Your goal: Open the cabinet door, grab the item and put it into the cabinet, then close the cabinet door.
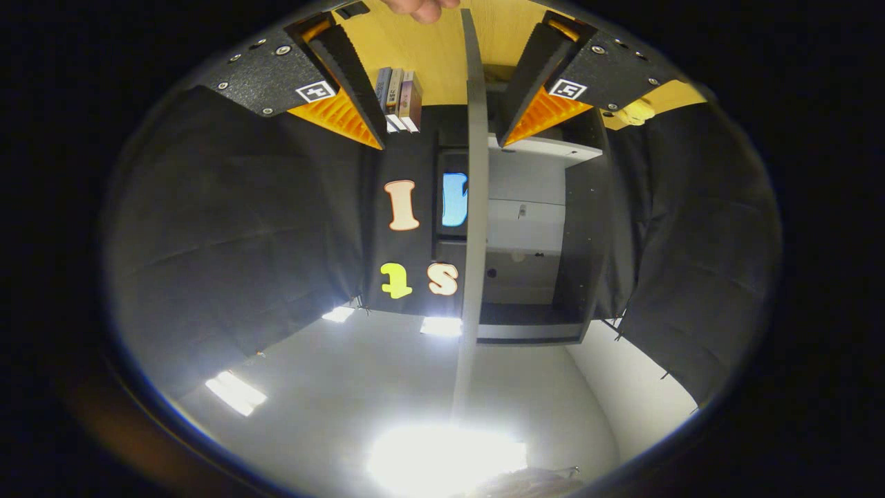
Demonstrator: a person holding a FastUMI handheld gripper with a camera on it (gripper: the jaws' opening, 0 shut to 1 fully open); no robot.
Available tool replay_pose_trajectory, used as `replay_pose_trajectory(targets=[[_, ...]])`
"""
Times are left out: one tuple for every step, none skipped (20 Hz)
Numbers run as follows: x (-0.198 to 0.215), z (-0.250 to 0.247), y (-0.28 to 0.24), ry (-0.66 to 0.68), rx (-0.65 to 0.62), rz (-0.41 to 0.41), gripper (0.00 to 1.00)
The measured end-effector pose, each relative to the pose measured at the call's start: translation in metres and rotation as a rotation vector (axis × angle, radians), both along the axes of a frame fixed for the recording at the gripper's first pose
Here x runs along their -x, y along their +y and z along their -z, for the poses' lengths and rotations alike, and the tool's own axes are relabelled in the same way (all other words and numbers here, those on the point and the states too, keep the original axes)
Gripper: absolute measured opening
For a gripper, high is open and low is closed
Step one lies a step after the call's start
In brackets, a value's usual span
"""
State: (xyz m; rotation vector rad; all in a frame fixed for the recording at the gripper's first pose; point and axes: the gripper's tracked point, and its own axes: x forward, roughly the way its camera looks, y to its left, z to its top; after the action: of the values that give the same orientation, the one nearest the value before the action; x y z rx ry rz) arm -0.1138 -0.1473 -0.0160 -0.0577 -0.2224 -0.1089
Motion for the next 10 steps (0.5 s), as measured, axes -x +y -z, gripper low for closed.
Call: replay_pose_trajectory(targets=[[0.003, 0.019, 0.02, 0.014, -0.011, -0.026, 0.96], [0.004, 0.04, 0.043, 0.032, -0.022, -0.055, 0.95], [0.005, 0.062, 0.063, 0.05, -0.038, -0.078, 0.95], [0.003, 0.084, 0.083, 0.07, -0.054, -0.101, 0.95], [-0.001, 0.107, 0.101, 0.089, -0.064, -0.118, 0.95], [-0.008, 0.13, 0.119, 0.11, -0.066, -0.138, 0.95], [-0.014, 0.15, 0.133, 0.123, -0.045, -0.148, 0.95], [-0.025, 0.166, 0.141, 0.131, -0.026, -0.151, 0.95], [-0.035, 0.182, 0.155, 0.145, -0.022, -0.173, 0.95], [-0.044, 0.203, 0.171, 0.163, -0.02, -0.198, 0.95]])
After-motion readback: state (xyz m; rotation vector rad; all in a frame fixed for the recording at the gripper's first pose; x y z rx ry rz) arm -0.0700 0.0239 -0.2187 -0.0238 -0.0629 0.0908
